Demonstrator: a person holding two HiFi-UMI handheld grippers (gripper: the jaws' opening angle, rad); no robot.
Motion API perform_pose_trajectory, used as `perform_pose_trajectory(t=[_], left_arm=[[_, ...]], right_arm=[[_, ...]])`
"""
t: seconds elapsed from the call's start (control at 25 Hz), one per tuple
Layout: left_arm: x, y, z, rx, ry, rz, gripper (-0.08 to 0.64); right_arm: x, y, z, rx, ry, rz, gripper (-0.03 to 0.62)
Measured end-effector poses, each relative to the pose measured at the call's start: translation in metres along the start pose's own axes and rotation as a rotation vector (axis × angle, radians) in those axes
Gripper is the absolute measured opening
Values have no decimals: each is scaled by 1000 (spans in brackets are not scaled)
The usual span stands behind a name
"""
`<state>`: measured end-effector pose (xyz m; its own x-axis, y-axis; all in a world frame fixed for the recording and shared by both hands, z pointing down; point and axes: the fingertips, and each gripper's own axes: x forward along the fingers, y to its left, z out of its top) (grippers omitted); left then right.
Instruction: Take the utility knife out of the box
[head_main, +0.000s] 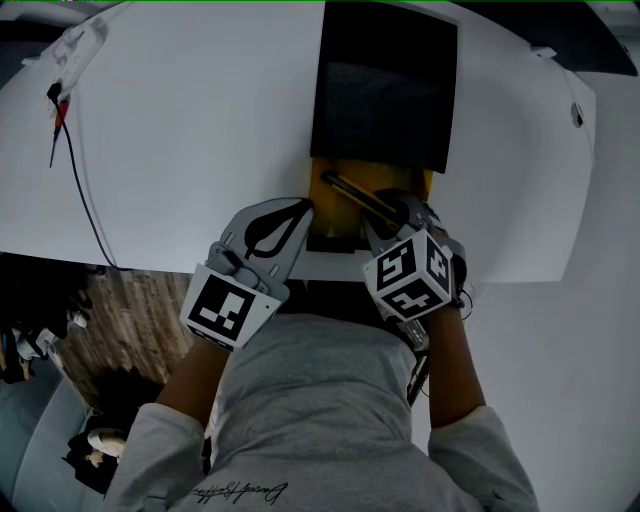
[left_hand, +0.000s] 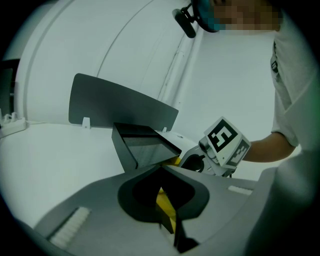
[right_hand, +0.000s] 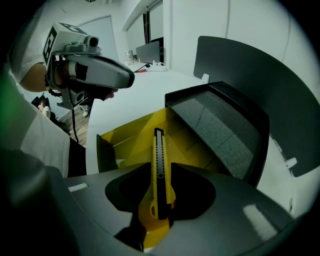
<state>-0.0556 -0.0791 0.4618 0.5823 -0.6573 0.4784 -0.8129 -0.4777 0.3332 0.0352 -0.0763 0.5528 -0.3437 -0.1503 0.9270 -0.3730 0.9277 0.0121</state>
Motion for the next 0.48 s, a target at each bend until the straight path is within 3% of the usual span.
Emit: perform_pose_trajectory(t=[0.48], left_arm=[[-1,5,-9,-11,10,1,2]], right_arm=[[14,3,-1,-48,57,8,164]])
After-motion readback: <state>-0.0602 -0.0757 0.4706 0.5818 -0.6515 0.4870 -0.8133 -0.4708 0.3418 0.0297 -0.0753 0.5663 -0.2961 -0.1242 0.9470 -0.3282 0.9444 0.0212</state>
